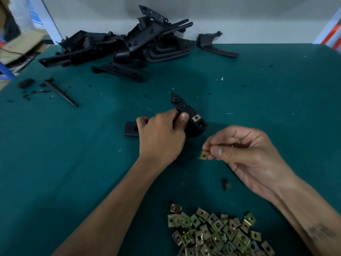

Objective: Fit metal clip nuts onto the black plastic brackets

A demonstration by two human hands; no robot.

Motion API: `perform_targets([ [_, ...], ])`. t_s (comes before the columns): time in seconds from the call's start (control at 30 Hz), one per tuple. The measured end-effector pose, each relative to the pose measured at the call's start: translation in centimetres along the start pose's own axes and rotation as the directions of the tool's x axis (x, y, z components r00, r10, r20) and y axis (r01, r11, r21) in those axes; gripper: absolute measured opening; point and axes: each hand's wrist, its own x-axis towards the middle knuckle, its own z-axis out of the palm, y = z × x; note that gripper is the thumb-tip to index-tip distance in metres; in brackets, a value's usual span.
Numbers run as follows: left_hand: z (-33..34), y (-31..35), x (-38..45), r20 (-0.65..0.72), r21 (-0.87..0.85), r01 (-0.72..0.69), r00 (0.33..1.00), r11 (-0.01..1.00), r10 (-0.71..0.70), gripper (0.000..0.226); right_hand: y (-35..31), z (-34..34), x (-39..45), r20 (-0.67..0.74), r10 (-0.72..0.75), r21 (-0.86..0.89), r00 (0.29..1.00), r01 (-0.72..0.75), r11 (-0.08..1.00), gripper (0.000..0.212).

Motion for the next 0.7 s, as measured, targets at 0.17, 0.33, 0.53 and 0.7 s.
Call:
perform_targets([
  [0.17, -0.1, 0.0, 0.0, 0.013, 0.007, 0.008, 1.000, 1.000, -0.008, 0.042, 0.0, -0.9, -0.2, 0.041, -0.109, -0.366, 0.993, 0.117, 0.923, 0.009],
  [0.33, 0.0, 0.1, 0.1, 0.009, -0.009, 0.012, 1.000, 1.000, -0.012, 0.042, 1.0, -0.9, -0.7, 0.241, -0.134, -0.725, 0.961, 0.270, 0.633, 0.019],
  [0.53, -0.4, 0.0, 0.1, -0.022, -0.135, 0.039, 0.999, 0.990, -0.042, 0.038, 2.8, 1.7, 0.2, 0.275, -0.149, -0.865, 0.950, 0.312, 0.393, 0.029],
  [0.7, -0.6, 0.1, -0.1, -0.118, -0.221, 0.048, 0.990, 0.974, -0.076, 0.043, 3.2, 2.8, 1.2, 0.250, -0.131, -0.888, 0.959, 0.281, 0.364, 0.017],
])
